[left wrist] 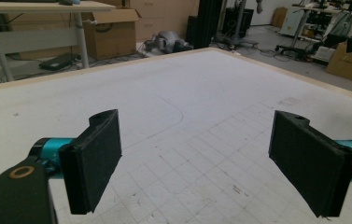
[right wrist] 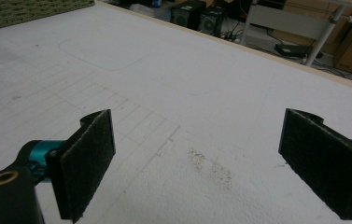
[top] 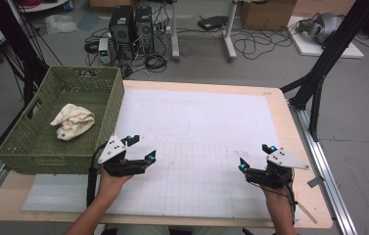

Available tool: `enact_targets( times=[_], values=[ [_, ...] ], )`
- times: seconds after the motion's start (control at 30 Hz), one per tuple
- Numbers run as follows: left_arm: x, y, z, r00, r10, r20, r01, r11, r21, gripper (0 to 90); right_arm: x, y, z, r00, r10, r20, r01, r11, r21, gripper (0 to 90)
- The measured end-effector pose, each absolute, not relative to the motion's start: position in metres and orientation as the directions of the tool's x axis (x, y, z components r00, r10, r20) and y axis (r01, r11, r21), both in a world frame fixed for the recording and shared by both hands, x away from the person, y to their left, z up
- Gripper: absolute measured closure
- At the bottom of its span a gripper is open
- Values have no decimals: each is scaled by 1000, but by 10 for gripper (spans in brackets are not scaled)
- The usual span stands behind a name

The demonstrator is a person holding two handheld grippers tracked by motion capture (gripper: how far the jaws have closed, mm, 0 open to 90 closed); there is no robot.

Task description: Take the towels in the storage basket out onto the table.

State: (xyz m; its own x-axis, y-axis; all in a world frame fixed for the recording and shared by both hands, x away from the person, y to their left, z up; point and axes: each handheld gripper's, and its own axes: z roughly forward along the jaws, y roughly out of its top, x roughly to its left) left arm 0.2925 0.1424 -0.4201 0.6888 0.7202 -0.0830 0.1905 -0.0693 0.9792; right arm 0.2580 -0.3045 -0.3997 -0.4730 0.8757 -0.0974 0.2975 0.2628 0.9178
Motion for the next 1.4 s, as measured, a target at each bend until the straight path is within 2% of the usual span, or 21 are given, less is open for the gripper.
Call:
enact_targets(
  times=[0.47, 0.9, 1.13, 1.4],
  values=[
    [293, 143, -416, 700, 707, -100, 194, -54, 979, 174, 258, -304, -402, -485, 870, -90, 305, 265, 915, 100],
    [290, 148, -400, 708, 695, -122, 199, -31, 980, 218, 255, -304, -400, -486, 870, -84, 309, 261, 915, 100],
    [293, 157, -380, 724, 672, -155, 214, -6, 977, 214, 255, -300, -399, -499, 863, -77, 319, 266, 910, 100],
    [295, 178, -349, 718, 685, -124, 181, -11, 983, 212, 256, -298, -399, -501, 862, -81, 323, 273, 906, 100]
  ],
)
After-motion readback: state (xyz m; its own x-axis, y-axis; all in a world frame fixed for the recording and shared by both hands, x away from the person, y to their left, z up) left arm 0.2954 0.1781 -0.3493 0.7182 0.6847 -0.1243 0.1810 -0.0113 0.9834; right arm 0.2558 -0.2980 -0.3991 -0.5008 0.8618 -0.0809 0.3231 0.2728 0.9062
